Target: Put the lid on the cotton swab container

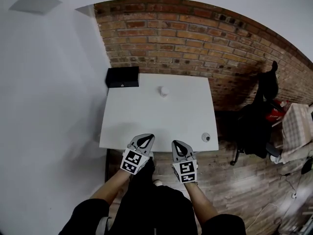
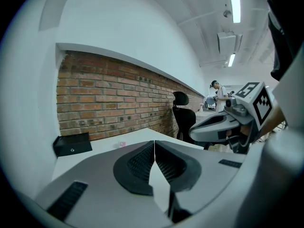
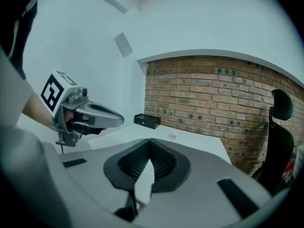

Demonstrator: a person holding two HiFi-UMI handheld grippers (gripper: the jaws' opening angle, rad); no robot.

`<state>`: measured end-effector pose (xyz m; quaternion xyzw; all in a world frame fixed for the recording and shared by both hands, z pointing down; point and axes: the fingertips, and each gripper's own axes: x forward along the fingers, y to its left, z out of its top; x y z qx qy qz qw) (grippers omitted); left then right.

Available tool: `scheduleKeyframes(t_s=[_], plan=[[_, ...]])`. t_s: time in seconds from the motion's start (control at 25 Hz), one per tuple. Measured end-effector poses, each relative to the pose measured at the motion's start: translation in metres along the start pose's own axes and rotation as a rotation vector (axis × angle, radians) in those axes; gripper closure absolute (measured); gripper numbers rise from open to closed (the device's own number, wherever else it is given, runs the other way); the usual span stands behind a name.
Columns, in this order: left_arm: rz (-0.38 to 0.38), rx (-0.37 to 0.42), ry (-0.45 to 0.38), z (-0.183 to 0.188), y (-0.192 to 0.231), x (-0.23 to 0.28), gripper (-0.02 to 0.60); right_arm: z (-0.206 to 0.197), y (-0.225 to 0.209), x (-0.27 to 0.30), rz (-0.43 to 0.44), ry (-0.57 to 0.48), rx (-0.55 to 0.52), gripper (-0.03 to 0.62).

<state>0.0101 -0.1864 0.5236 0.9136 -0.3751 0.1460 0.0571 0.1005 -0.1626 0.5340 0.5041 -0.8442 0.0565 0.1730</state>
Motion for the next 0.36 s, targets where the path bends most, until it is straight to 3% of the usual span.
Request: scheduleKeyframes(t_s=[0.36], plan=[[0.006, -0.013, 0.008, -0.0058, 0.0067, -0.0015, 0.568, 0.0021, 0.0065, 0.0047, 0.017, 0.009, -0.005, 0.572]])
